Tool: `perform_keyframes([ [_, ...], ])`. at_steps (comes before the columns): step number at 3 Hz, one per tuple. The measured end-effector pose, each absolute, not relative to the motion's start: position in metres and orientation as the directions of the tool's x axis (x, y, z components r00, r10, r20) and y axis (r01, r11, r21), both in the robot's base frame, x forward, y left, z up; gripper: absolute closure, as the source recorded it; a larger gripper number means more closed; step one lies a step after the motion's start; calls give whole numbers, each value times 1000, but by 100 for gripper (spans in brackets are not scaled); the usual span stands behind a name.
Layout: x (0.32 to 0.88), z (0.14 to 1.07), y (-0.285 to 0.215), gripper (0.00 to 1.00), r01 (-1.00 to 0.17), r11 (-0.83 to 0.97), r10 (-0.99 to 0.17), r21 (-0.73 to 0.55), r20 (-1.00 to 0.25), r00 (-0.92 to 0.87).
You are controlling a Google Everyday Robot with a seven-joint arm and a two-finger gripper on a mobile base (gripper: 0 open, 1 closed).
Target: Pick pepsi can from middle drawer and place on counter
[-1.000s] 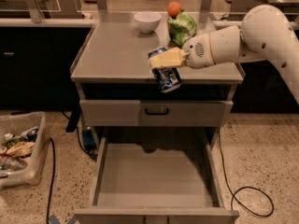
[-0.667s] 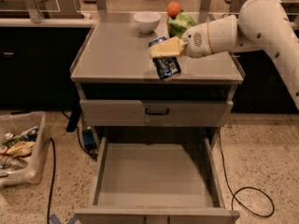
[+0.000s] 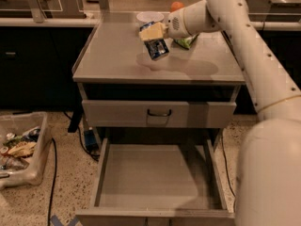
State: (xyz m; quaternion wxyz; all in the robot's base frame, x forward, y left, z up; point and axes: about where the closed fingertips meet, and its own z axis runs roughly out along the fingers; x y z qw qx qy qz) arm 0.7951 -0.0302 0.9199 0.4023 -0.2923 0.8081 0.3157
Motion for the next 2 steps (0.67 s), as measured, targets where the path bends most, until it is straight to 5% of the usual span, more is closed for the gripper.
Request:
perform_keyframes([
  [2, 835, 884, 0, 100, -719, 645, -272, 261, -800, -535],
])
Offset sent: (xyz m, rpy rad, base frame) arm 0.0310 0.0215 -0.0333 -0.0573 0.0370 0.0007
